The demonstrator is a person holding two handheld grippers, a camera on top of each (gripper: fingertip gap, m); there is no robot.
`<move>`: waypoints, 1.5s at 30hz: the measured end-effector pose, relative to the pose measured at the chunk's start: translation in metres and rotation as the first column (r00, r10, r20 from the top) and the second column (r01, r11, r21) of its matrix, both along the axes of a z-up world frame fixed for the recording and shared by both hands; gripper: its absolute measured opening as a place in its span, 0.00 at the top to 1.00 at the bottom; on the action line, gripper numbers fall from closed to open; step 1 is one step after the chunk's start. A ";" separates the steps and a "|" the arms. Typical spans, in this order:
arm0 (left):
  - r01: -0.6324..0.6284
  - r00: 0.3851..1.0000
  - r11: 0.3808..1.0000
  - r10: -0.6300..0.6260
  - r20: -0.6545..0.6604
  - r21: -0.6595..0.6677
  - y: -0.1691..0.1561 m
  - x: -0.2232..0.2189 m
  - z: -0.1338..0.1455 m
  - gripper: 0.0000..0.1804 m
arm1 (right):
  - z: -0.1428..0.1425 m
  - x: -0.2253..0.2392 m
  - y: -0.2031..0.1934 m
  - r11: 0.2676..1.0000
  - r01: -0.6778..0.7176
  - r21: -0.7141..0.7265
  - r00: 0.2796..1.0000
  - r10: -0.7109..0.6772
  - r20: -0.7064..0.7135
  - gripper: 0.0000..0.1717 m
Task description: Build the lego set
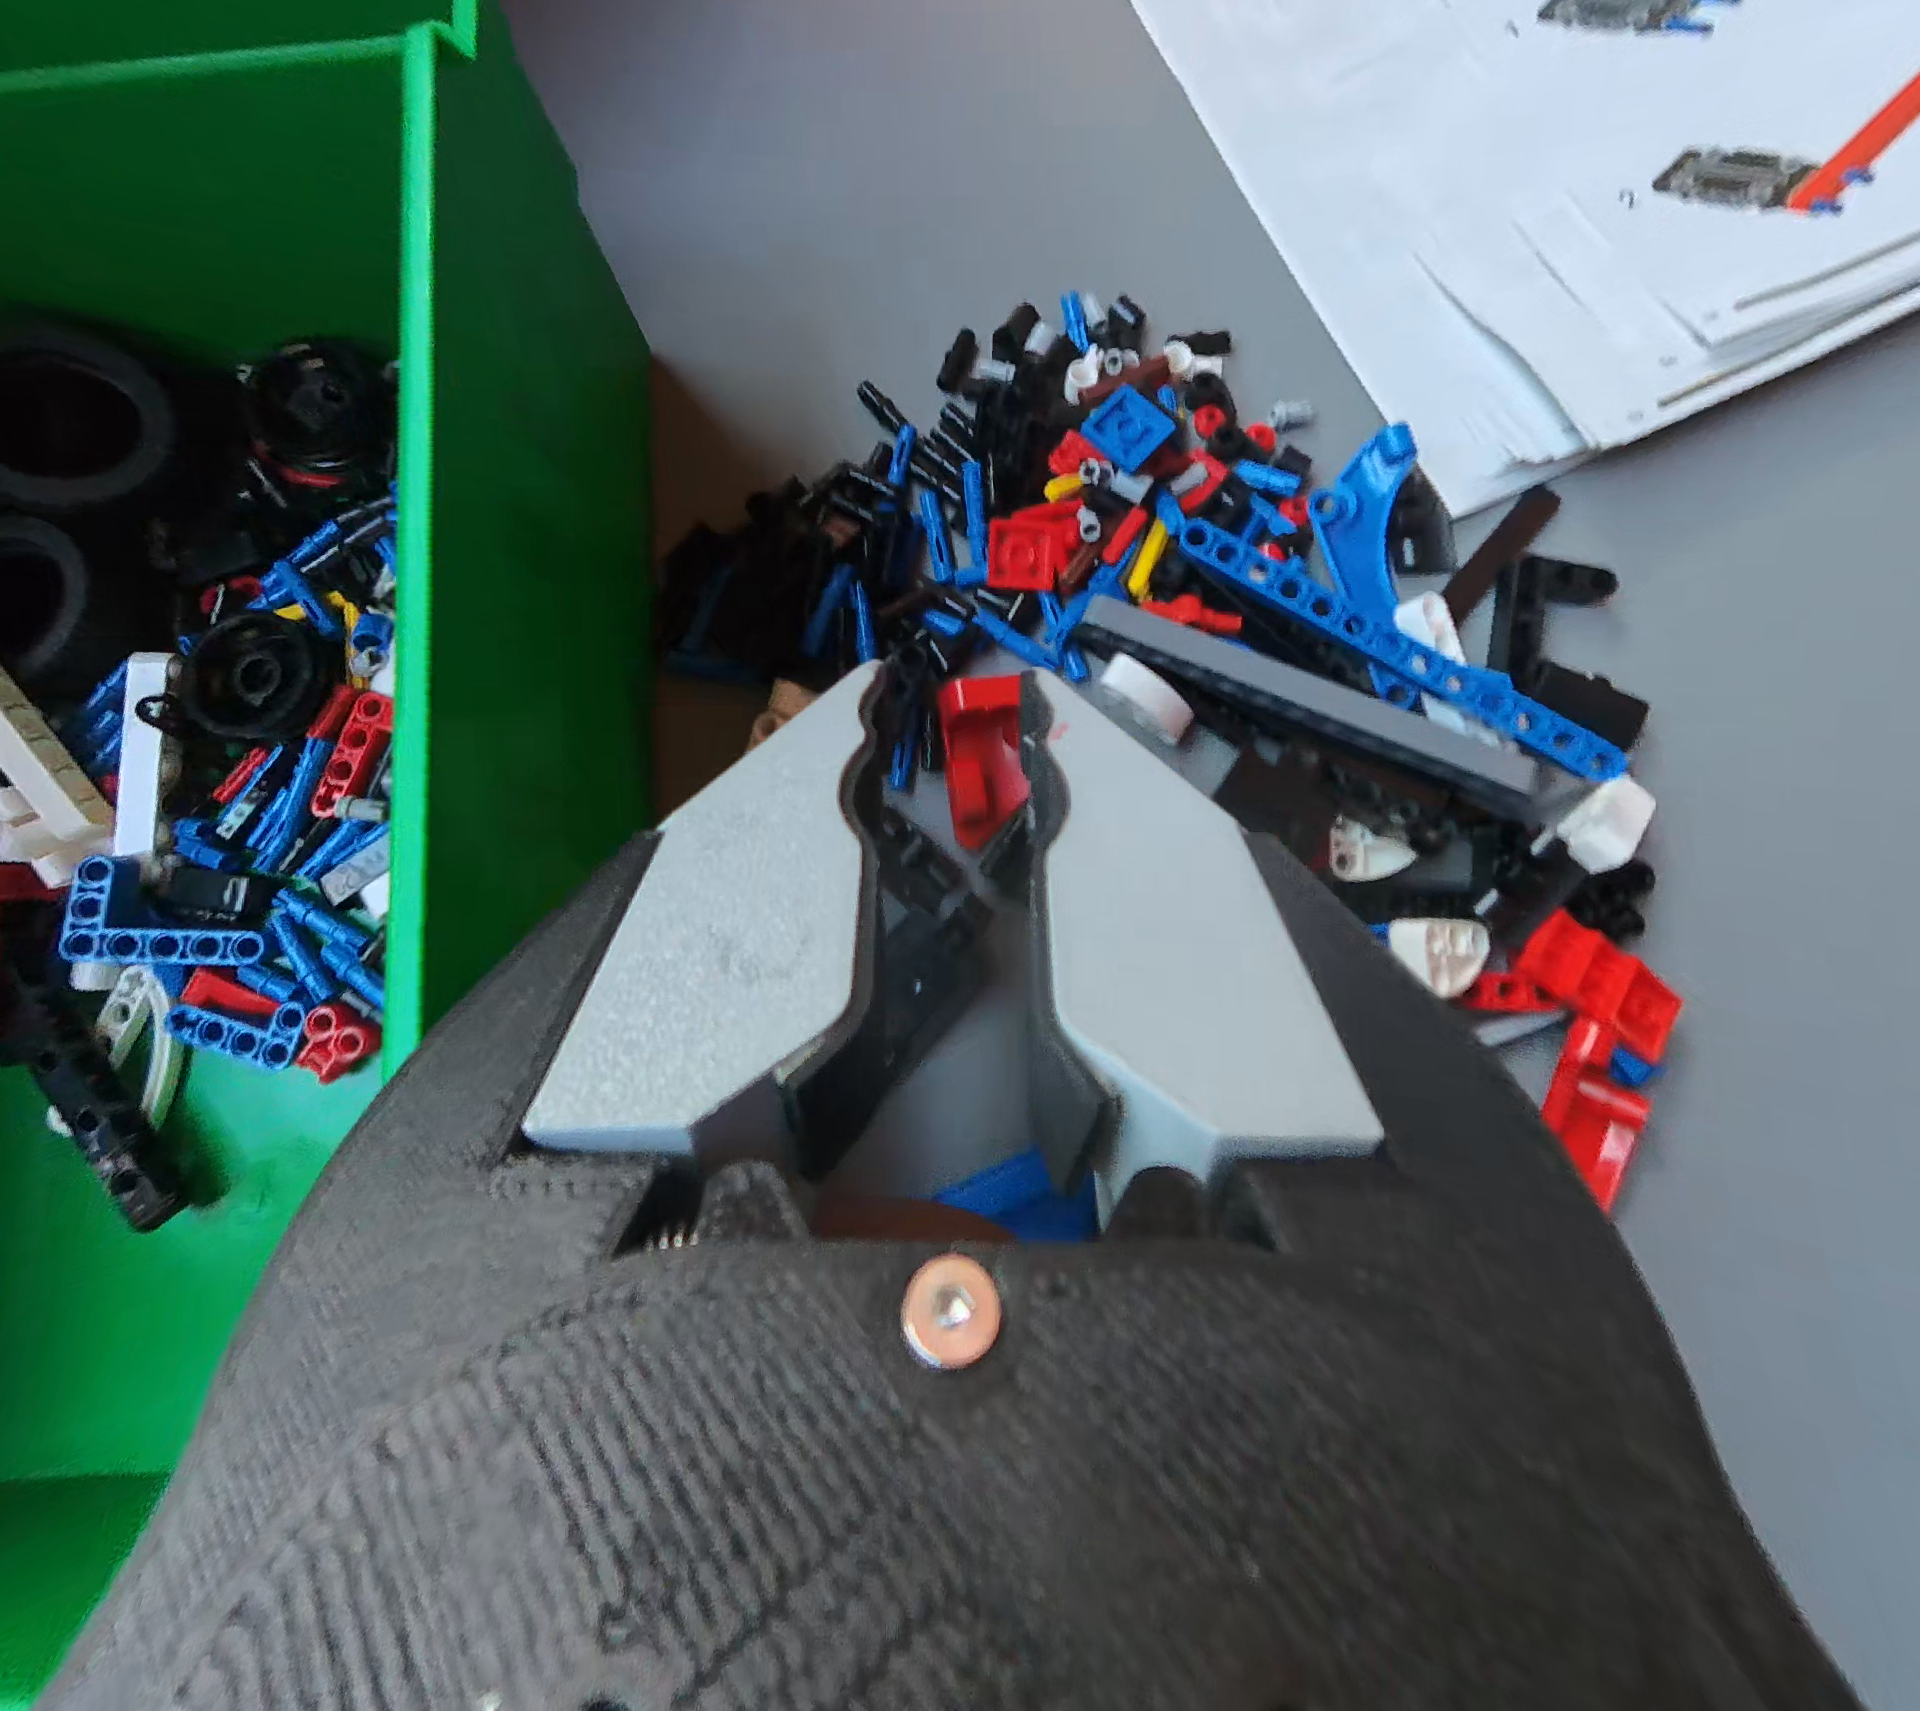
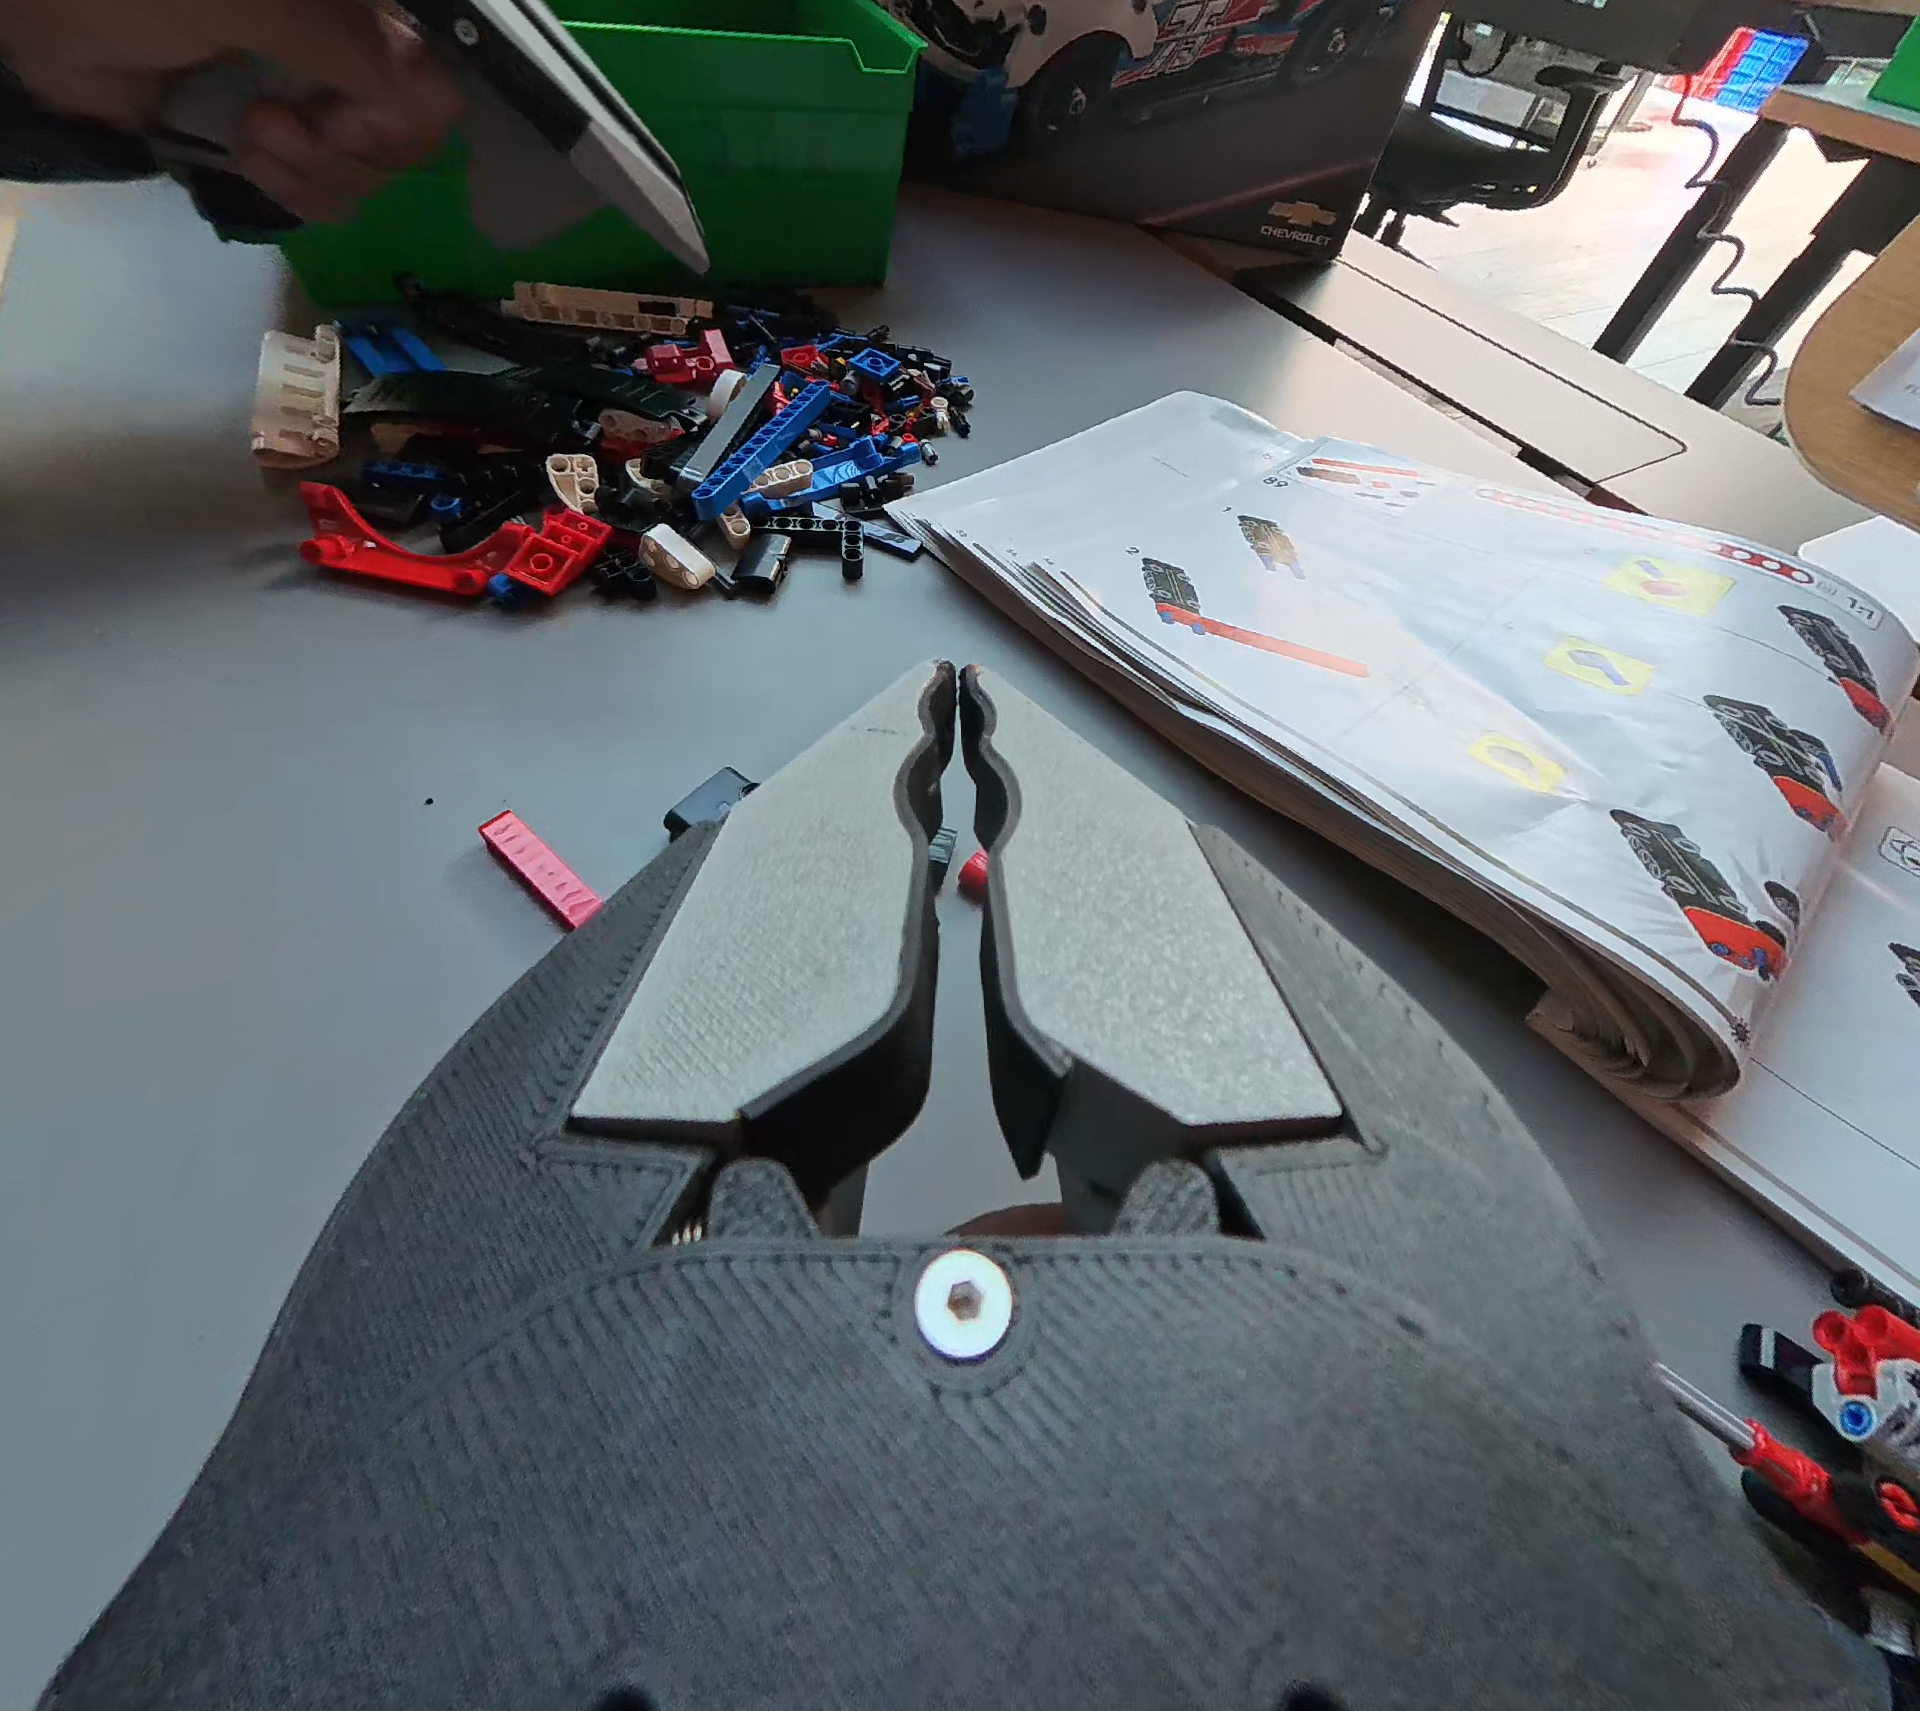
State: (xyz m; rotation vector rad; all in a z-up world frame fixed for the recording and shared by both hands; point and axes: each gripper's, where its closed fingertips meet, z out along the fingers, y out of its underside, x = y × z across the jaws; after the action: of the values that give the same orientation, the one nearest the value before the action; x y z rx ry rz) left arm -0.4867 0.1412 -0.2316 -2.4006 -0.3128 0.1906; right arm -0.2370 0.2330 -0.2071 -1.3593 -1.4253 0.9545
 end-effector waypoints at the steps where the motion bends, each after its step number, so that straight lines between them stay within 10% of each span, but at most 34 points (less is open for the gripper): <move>1: -0.004 1.000 1.000 0.004 0.008 0.002 0.004 -0.001 -0.001 0.88 | -0.001 0.000 0.000 1.000 0.002 0.000 1.000 -0.002 0.002 1.00; 24: 0.028 0.996 0.996 -0.035 -0.078 -0.087 0.007 0.000 -0.014 0.87 | -0.022 0.006 0.018 0.996 0.090 0.000 0.988 -0.090 0.126 1.00; 30: 0.209 0.977 0.978 -0.207 0.055 -0.030 0.019 0.040 0.000 0.80 | -0.021 0.006 0.022 0.994 0.101 -0.039 0.988 -0.096 0.118 1.00; 38: 0.565 0.825 0.816 -0.560 0.072 -0.119 0.021 0.086 -0.013 0.75 | -0.020 0.006 0.021 0.995 0.098 -0.029 0.989 -0.094 0.116 1.00; 45: 0.568 0.798 0.741 -0.602 0.019 -0.359 0.010 0.063 -0.036 0.72 | -0.020 0.006 0.020 0.995 0.095 -0.027 0.989 -0.091 0.114 1.00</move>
State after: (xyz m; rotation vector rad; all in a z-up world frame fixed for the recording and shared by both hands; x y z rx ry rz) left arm -0.4239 0.1514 -0.2679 -2.6932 0.5859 0.0722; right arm -0.2311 0.2533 -0.2270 -1.5111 -1.4219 0.8554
